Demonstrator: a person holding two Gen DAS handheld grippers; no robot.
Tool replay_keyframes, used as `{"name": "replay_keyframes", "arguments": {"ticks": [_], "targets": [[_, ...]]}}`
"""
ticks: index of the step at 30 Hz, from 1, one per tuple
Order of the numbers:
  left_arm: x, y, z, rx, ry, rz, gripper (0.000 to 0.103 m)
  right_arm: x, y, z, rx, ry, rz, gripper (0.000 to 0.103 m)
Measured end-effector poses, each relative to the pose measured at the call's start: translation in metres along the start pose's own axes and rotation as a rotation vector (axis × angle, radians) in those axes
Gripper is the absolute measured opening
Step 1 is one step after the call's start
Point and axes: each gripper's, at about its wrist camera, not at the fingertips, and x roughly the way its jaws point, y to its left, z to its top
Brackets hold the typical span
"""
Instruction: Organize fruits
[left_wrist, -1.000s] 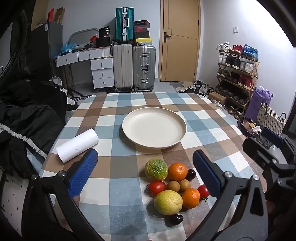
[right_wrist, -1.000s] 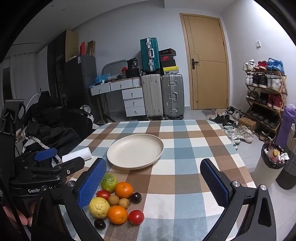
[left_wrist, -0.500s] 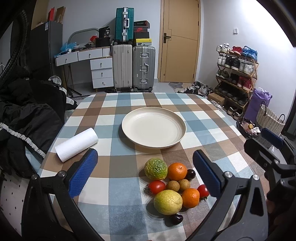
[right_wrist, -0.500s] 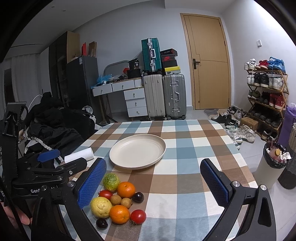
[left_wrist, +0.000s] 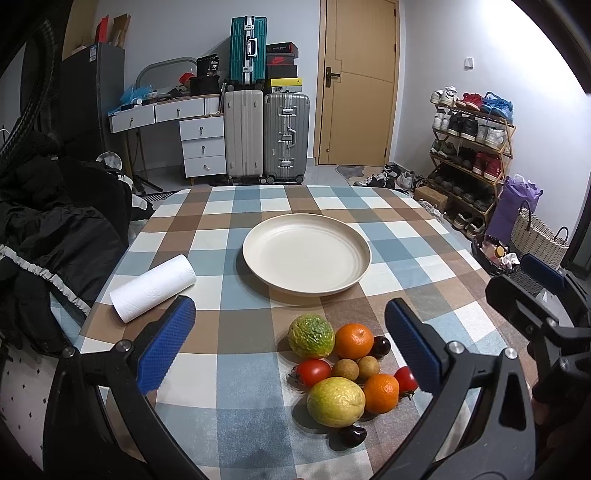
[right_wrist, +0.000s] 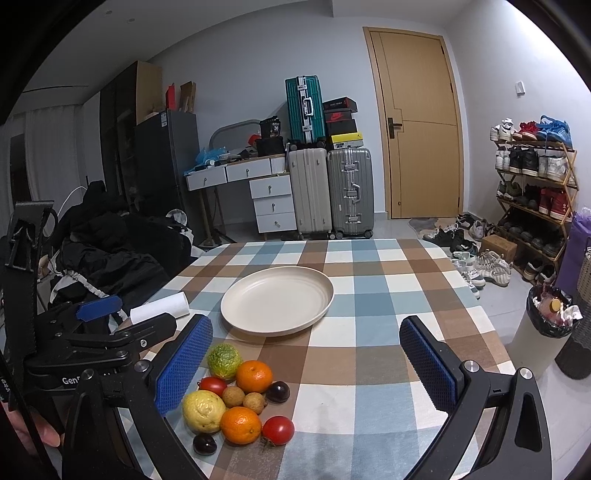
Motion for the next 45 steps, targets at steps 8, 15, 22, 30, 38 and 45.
{"name": "replay_keyframes", "arguments": {"ticks": [8, 15, 22, 30, 38, 45], "targets": [[-0.0003, 0.0002, -0.0006, -0.002, -0.004, 0.0, 0.103, 0.0008, 0.0007, -0.0001, 0.001, 0.002, 0.0, 0.103], [-0.0003, 0.0003, -0.0004, -0.004, -0.002, -0.001, 0.103, 0.0005, 0.0013, -0.0006, 0.004, 0.004, 0.001, 0.103], [-0.0004, 0.0002, -0.0005, -0.004, -0.003, -0.001, 0.103, 0.0003, 0.001, -0.0004, 0.004, 0.003, 0.002, 0.103], [-0.0006, 0.0003, -0.0009, -0.006, -0.002, -0.002, 0.103, 0.0002, 0.001, -0.0004, 0.004, 0.003, 0.002, 0.103], [-0.0007, 0.0, -0.0012, -0.005, -0.003, -0.004, 0.103, 0.0001, 0.0007, -0.0002, 0.006, 0.003, 0.001, 0.103], [-0.0005, -0.0034, -0.0033, -0.005, 0.005, -0.014, 0.103, -0.0006, 0.0005, -0.0006, 0.006, 0.006, 0.002, 0.103]]}}
